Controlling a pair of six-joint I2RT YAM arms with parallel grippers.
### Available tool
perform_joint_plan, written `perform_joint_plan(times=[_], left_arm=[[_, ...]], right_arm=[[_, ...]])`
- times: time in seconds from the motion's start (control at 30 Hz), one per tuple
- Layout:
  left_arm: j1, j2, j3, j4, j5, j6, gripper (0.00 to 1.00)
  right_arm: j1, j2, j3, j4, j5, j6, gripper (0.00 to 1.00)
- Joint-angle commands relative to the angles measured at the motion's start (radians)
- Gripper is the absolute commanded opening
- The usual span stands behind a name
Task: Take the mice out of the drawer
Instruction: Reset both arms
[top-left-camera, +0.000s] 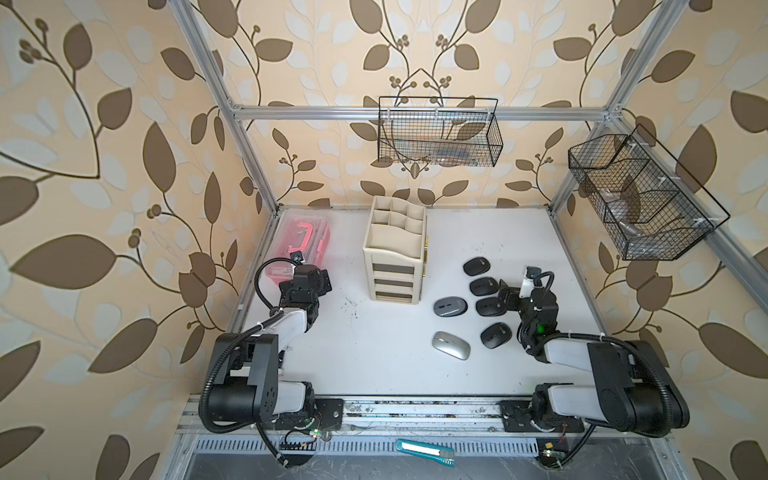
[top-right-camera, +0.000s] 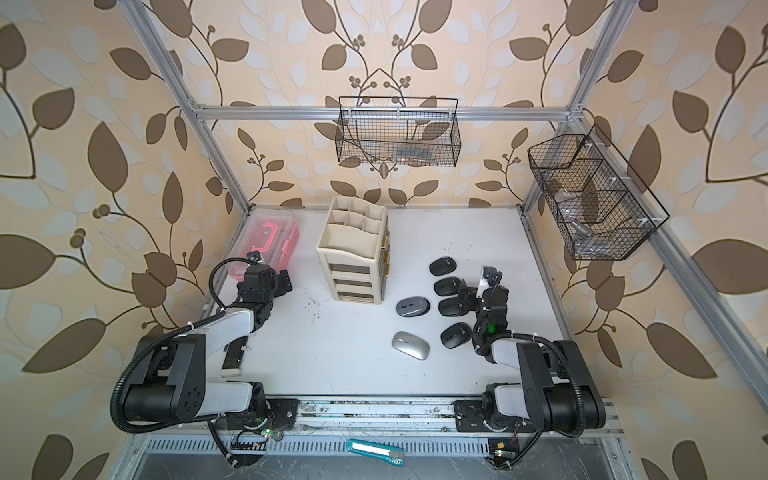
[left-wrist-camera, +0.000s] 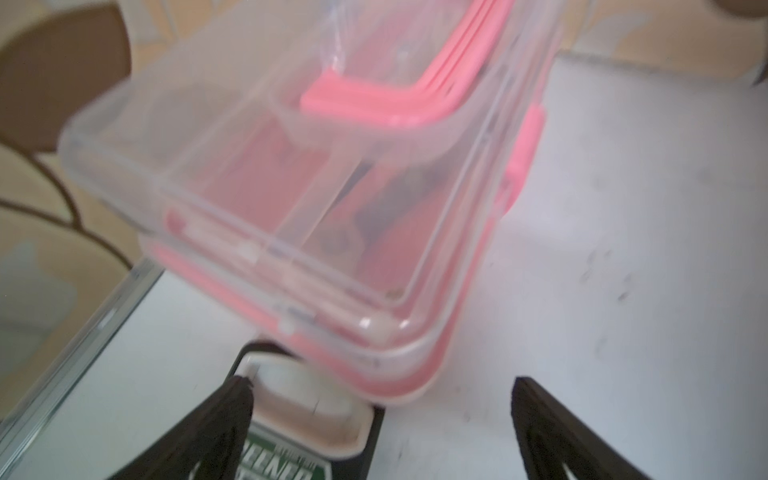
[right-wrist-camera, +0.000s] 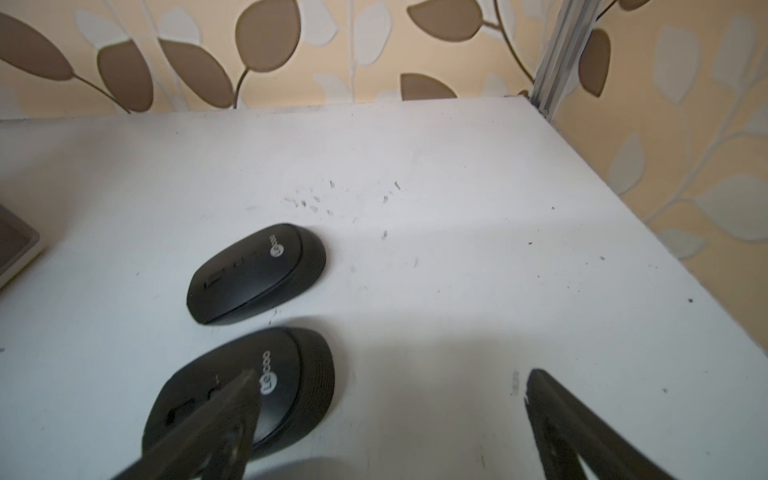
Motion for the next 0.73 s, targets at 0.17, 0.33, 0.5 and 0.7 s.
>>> perform_joint_plan(times=[0.17,0.33,0.5,0.7], left_arm=[[0.007,0.165,-0.059,0.290,0.067,0.050,0.99],[0.005,0.159,-0.069,0.299,0.066,0.052,0.99],[0.006,0.164,-0.065,0.299,0.071,0.054,0.99],[0.007,0.156,-0.072,0.299,0.066,0.051,0.99]], right_arm=[[0.005,0.001,-0.002,0.131,-0.026,-0.043,1.00],[0.001,0.001,-0.002,0.127,-0.034,-0.042,1.00],[0.001,0.000,-0.001,0.125,-0.036,-0.042,1.00],[0.001,-0.001,-0.002,0.124,-0.036,-0.042,1.00]])
